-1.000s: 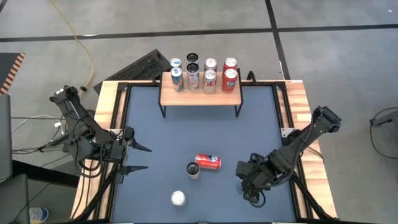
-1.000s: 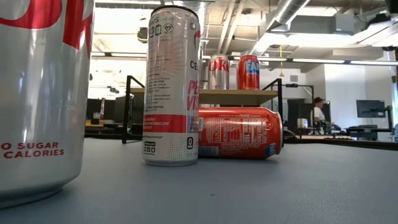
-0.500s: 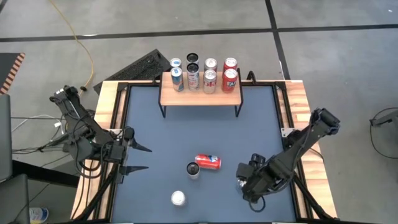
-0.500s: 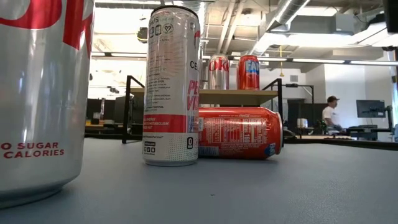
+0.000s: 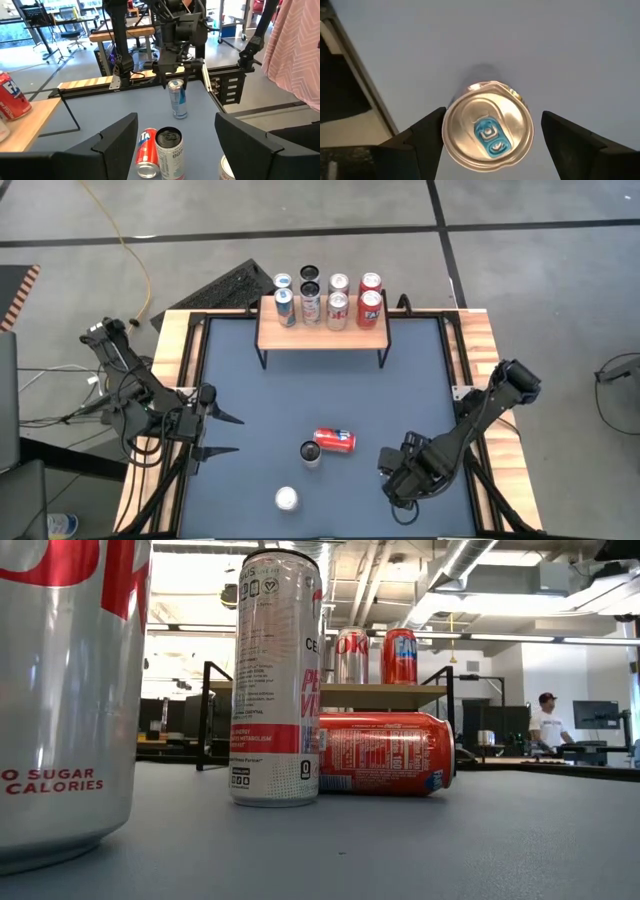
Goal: Place canned beverage on shelf
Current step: Put the blue soda can on the shelf aligned with the other blue soda can
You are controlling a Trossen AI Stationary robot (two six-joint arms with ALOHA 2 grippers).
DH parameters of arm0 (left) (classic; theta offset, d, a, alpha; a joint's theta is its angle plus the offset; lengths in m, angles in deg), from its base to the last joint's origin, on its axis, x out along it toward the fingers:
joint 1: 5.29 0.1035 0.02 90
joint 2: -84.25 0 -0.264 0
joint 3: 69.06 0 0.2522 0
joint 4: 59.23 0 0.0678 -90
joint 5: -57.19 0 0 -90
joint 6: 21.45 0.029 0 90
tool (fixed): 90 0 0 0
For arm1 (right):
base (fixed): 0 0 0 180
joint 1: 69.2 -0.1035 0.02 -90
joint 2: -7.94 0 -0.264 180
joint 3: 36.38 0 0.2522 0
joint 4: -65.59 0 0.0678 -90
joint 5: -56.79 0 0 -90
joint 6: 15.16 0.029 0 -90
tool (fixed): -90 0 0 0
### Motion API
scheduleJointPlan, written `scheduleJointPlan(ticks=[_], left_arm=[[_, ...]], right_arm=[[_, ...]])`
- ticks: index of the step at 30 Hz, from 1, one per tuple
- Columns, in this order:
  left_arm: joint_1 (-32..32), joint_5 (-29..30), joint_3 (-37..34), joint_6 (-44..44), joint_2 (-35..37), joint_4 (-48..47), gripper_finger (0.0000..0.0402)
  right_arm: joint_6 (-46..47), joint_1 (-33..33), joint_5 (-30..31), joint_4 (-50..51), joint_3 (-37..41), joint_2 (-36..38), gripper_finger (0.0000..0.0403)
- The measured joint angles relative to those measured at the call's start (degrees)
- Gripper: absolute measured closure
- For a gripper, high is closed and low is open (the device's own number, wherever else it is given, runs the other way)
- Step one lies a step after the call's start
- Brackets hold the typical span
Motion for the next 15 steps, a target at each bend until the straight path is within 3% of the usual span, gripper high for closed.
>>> scheduleJointPlan(ticks=[8,15], left_arm=[[0.00,0.00,0.00,1.10,0.00,0.04,0.0145],[0.00,0.00,0.00,1.10,0.00,0.11,0.0145]], right_arm=[[2.41,-0.33,0.16,-0.04,0.00,-0.19,0.0095],[3.08,-0.88,1.65,1.13,-0.02,-0.19,0.0122]])
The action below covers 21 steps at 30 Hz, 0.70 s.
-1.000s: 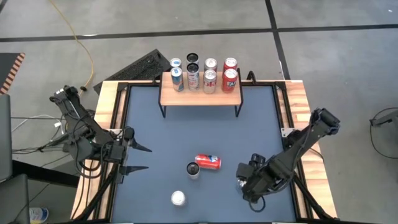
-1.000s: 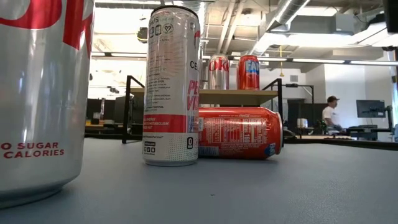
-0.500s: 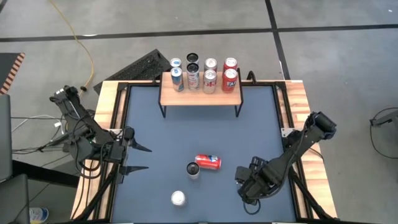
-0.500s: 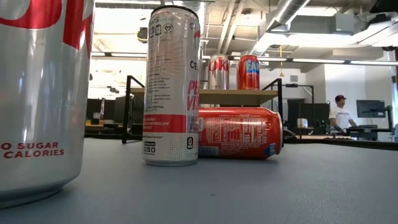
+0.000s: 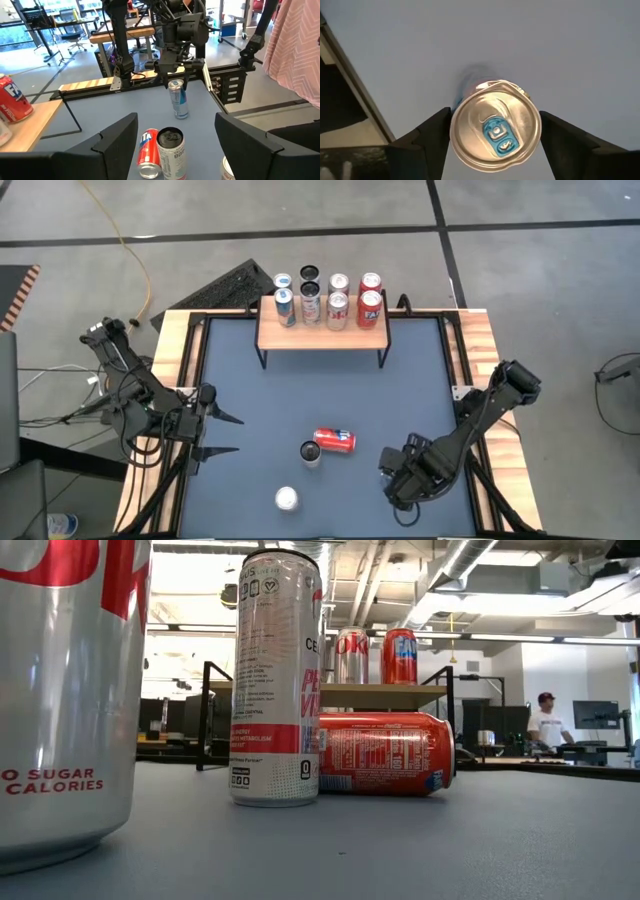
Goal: Place canned beverage on shelf
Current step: Put the blue soda can on the shelf aligned with the other blue soda can
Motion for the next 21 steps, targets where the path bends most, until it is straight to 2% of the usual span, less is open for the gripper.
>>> scheduleJointPlan(ticks=[9,18,21], left_arm=[[0.01,0.00,0.00,-0.04,0.00,0.00,0.0145],[0.01,0.00,0.00,-1.19,0.00,0.10,0.0145],[0.01,0.00,0.00,-1.25,0.00,0.55,0.0145]], right_arm=[[-0.73,0.04,3.78,1.29,0.00,0.00,0.0137],[-0.94,0.02,4.57,2.84,-0.04,0.05,0.0205],[-0.98,0.02,4.57,2.92,-0.04,0.07,0.0215]])
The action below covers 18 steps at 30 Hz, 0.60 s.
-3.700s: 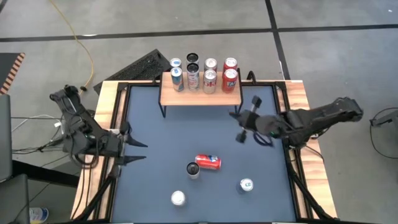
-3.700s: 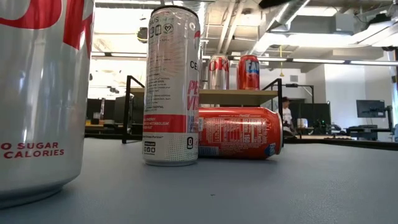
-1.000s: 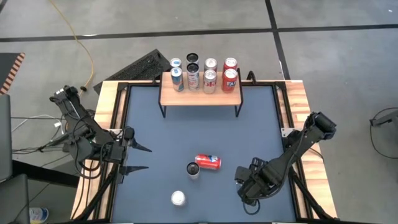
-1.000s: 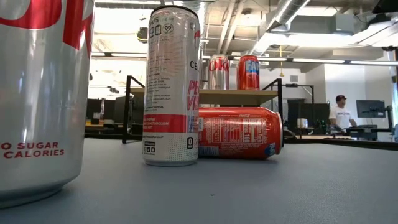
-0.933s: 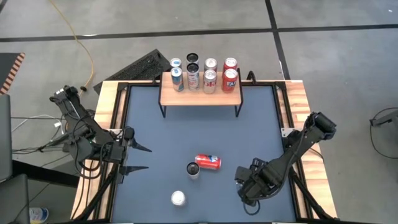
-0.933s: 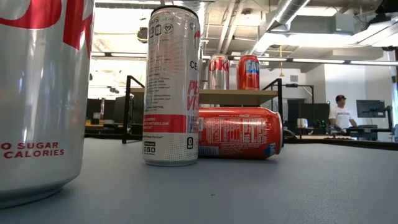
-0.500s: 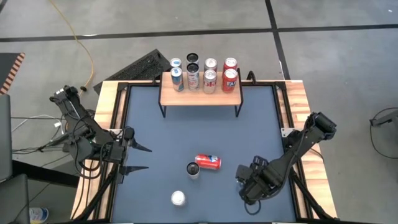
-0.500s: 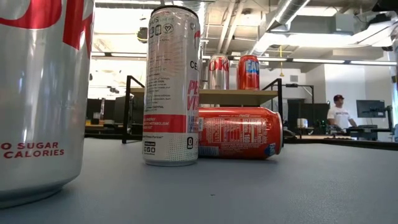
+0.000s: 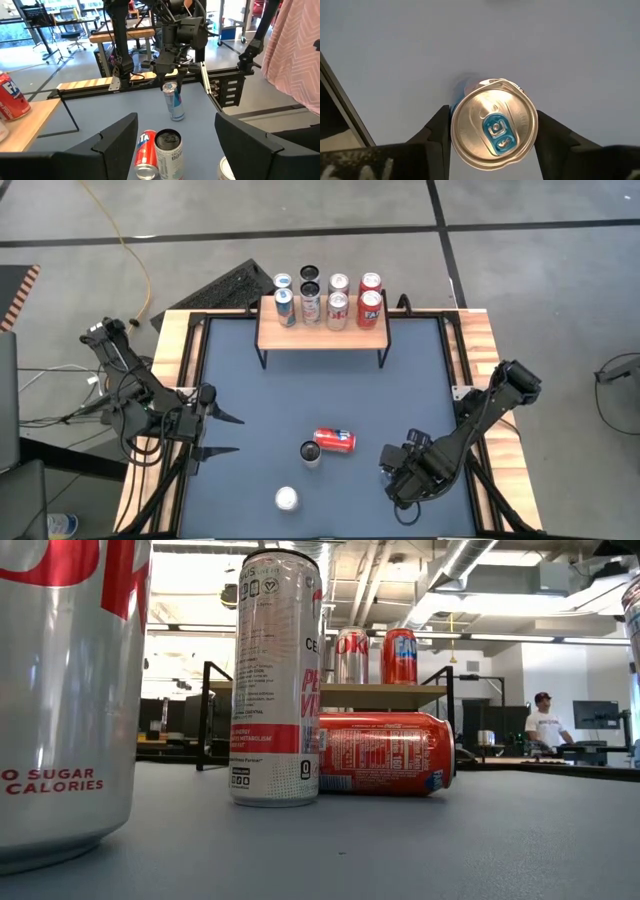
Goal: Place canned beverage on shelf
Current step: Put the blue soda can on the shelf aligned with the other blue soda can
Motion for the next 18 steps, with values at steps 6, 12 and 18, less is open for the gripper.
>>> scheduleJointPlan(ticks=[6,12,18], left_arm=[[0.01,0.00,0.00,-0.07,0.00,-0.02,0.0145],[0.01,0.00,0.00,-1.02,0.00,-0.07,0.0145],[0.00,0.00,0.00,-1.10,0.00,-0.09,0.0145]], right_arm=[[-2.31,0.04,0.00,0.02,-0.02,0.00,0.0213],[-5.68,1.42,-0.22,2.96,-0.98,0.11,0.0215],[-10.72,4.28,0.72,9.21,-6.09,0.33,0.0211]])
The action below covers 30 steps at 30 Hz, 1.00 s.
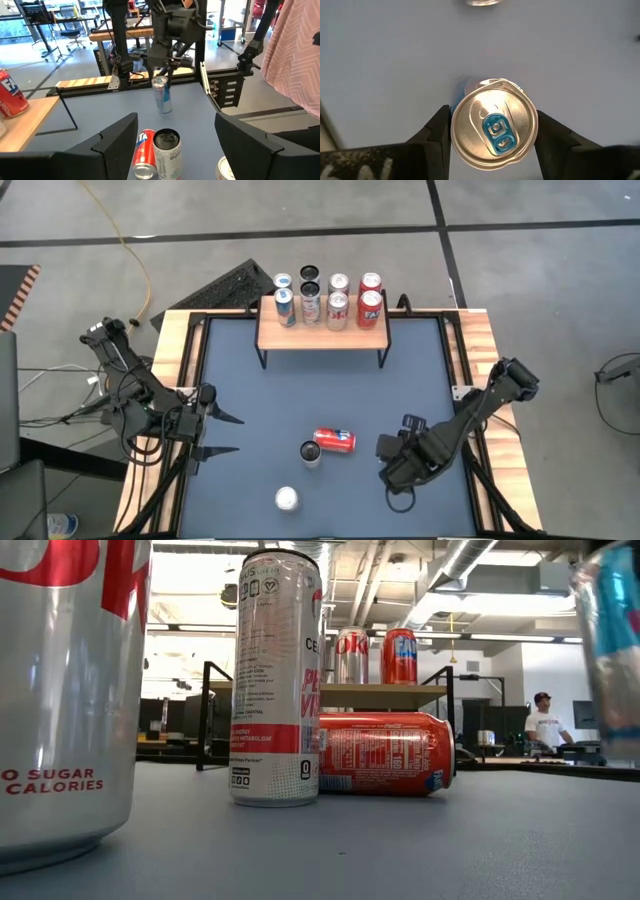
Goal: Place canned beverage on shelf
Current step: Put the blue soda can on the shelf aligned with the other blue soda can
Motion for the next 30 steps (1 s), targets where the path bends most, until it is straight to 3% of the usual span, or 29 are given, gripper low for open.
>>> scheduleJointPlan(ticks=[8,15,30], left_arm=[[0.00,0.08,0.00,1.28,0.02,0.00,0.0145],[-0.01,0.42,0.00,0.62,0.07,0.00,0.0145],[-0.01,0.18,0.00,-1.45,1.36,-0.66,0.0145]], right_arm=[[-10.57,6.73,4.81,9.15,-8.30,0.08,0.0210],[-25.10,15.89,6.92,8.22,-13.77,0.09,0.0211],[-53.55,35.12,6.73,-12.74,-15.85,0.09,0.0207]])
